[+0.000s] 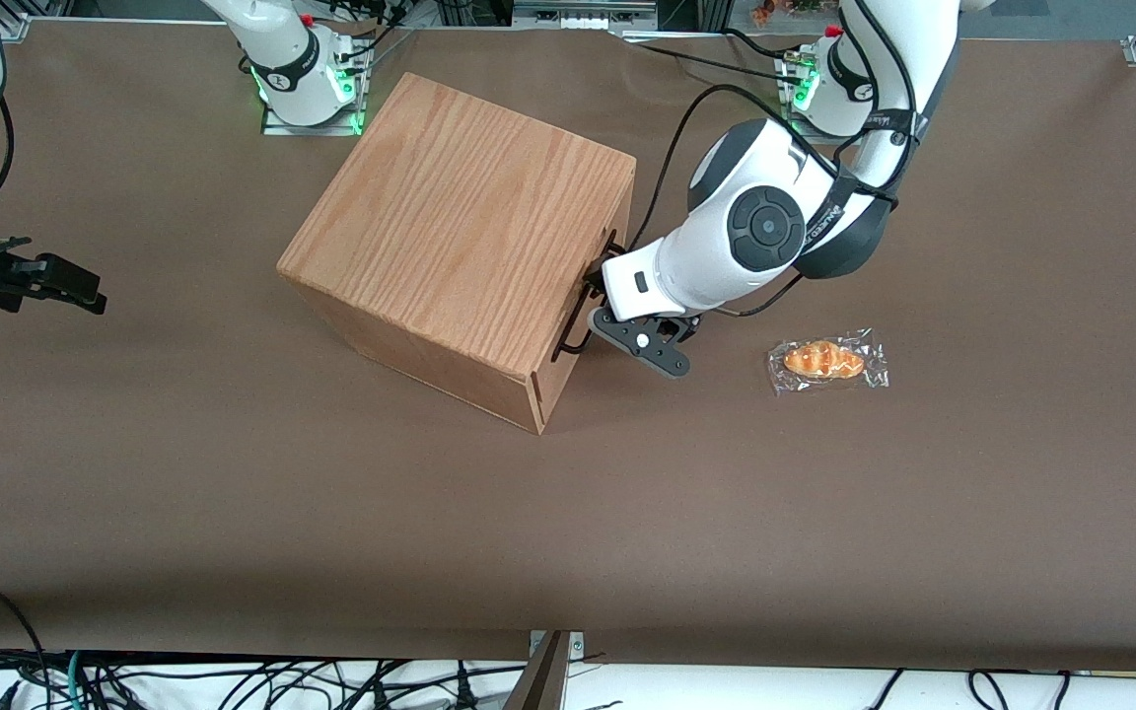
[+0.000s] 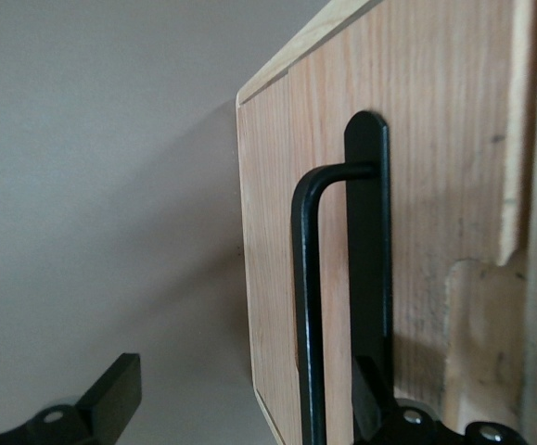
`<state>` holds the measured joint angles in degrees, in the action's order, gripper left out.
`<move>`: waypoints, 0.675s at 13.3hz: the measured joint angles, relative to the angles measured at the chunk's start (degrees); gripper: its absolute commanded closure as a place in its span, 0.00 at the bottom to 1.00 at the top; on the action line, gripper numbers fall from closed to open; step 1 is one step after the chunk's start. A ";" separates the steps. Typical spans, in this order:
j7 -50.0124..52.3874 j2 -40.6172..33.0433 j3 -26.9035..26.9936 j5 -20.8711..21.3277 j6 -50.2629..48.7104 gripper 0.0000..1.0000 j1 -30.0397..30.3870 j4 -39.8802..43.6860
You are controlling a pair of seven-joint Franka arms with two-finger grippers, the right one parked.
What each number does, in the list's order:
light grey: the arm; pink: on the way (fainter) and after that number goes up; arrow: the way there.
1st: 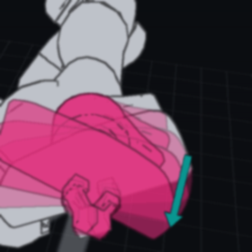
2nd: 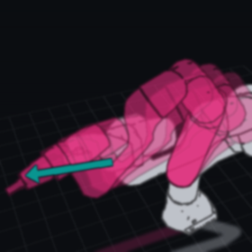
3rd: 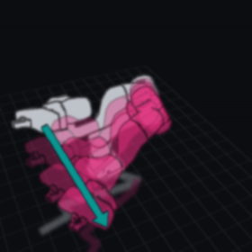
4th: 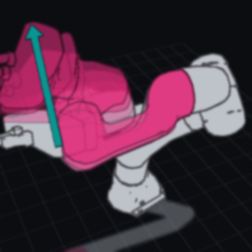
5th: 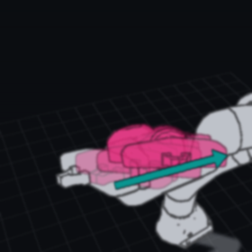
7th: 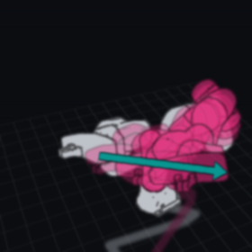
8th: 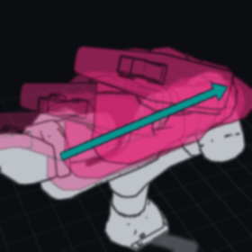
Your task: Open top drawer with left arm
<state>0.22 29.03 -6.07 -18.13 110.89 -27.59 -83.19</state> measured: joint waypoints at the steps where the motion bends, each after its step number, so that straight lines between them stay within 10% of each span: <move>1: 0.00 0.33 0.00 0.00 0.00 0.00 -0.06 -0.04; 9: -0.09 1.42 -0.01 4.59 0.23 0.00 -0.93 -0.04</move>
<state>0.13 30.45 -6.08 -13.54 111.12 -28.52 -83.23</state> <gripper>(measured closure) 0.000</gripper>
